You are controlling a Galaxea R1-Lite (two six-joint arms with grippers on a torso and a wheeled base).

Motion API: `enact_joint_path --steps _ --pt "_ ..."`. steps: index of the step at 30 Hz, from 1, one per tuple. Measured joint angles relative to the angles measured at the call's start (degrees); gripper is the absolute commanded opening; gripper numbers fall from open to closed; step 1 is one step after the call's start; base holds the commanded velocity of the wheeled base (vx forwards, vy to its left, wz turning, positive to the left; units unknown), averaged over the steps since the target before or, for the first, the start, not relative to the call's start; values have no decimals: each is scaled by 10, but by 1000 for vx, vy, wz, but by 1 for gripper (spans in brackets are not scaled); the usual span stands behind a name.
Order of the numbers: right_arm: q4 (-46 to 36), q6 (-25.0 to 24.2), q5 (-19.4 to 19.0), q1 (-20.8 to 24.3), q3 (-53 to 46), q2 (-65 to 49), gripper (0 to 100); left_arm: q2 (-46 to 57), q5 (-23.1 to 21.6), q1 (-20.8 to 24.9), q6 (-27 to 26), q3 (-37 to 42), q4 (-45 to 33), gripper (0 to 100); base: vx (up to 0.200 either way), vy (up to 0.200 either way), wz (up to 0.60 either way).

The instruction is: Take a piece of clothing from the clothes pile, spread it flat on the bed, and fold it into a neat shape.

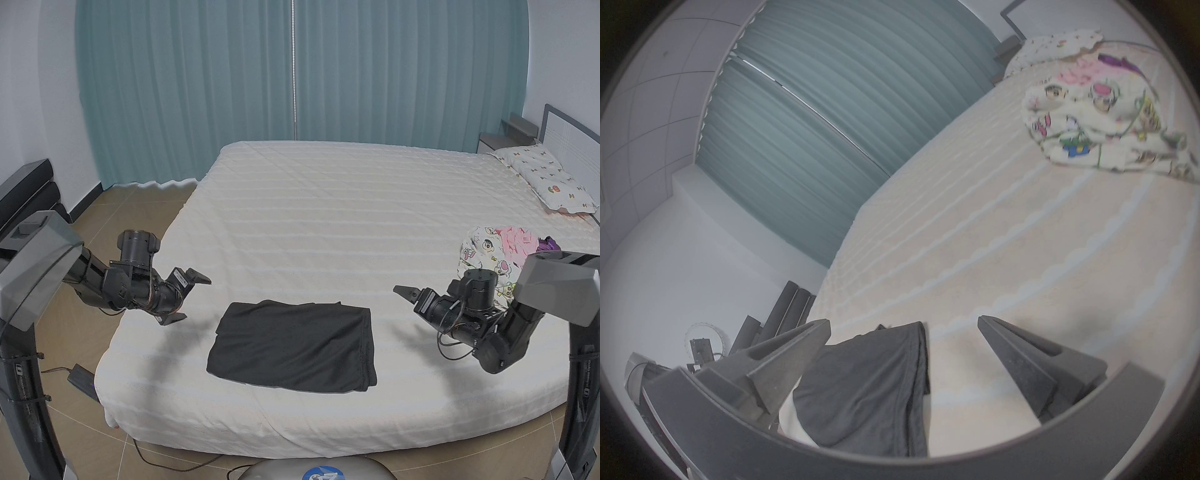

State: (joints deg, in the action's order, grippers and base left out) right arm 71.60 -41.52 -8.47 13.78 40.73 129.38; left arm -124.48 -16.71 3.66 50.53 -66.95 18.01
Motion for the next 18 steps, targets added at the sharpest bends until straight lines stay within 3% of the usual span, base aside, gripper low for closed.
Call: enact_joint_path --steps 11,18 --pt "0 99 18 -14 -191 -284 100 203 42 -14 -73 111 48 100 0 0 0" --pt "-102 145 30 -22 -249 -489 100 375 79 -20 -128 204 59 100 0 0 0"
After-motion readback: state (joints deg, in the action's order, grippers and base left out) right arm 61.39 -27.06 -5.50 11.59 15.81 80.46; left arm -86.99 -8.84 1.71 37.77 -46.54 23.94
